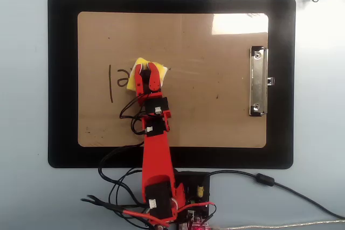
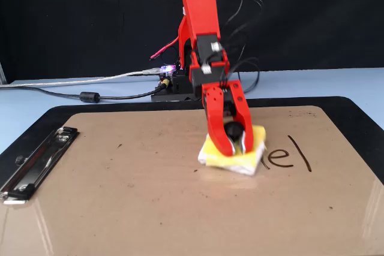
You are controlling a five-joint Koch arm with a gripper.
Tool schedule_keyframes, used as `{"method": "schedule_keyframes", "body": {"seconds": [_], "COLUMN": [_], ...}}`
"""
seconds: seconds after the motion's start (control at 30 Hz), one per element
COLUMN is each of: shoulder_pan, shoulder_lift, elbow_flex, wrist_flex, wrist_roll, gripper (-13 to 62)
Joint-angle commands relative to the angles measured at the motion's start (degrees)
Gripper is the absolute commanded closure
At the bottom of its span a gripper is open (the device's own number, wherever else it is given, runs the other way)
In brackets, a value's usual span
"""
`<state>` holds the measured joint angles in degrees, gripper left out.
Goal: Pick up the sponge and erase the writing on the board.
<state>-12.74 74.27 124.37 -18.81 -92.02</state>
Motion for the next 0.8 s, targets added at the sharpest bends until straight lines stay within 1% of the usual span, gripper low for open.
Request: {"method": "schedule_keyframes", "body": {"seconds": [0.0, 0.07, 0.2, 0.27, 0.37, 0.47, 0.57, 0.67, 0.77], "shoulder_pan": [-0.26, -0.18, 0.26, 0.88, 1.23, 1.76, 0.62, -3.96, -5.71], "shoulder_lift": [0.35, 4.13, 19.07, 21.97, 18.63, 8.79, 2.11, 3.43, 10.72], "elbow_flex": [1.49, 7.29, 20.3, 23.29, 19.95, 9.76, 2.46, 3.25, 11.95], "wrist_flex": [-1.58, -1.93, -1.76, -1.93, -2.37, -2.46, -2.37, -2.29, -2.55], "wrist_roll": [-0.7, -0.7, -0.53, -0.7, -1.05, -1.14, -1.32, -1.41, -1.41], "gripper": [57.4, 57.4, 57.4, 57.5, 57.5, 57.4, 57.4, 57.4, 57.4]}}
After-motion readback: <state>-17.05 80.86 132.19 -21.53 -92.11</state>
